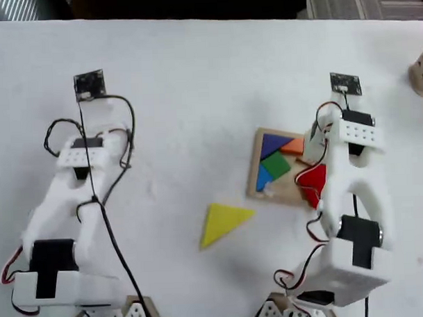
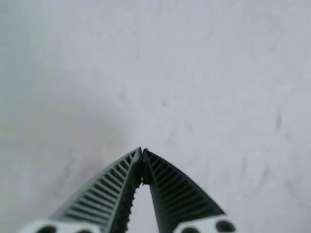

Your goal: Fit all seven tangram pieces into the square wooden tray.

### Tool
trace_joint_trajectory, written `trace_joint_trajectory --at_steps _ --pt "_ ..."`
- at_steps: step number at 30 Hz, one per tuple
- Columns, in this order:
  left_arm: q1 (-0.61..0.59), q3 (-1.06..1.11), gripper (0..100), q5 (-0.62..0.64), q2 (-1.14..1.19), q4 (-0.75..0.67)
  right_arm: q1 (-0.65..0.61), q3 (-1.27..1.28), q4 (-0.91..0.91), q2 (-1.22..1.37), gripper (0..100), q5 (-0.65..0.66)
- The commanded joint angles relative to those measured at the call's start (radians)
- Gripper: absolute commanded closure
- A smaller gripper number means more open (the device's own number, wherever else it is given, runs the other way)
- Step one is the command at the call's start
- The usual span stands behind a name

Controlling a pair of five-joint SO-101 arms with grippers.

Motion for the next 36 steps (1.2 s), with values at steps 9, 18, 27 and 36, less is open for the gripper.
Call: trace_joint_trajectory --at_steps 9,18,27,36 --pt "0.016 -0.06 98 0.011 -0.004 -0.023 -0.051 -0.011 -0.088 0.091 98.1 -0.005" --pt "0.019 -0.058 98 0.011 -0.002 -0.023 -0.101 -0.048 -0.085 0.093 98.1 -0.011" --pt "0.019 -0.057 98 0.011 -0.002 -0.023 -0.013 -0.049 -0.088 0.056 98.1 -0.011" --pt "0.021 -0.057 98 0.011 -0.002 -0.023 0.008 -0.049 -0.09 0.093 98.1 -0.003"
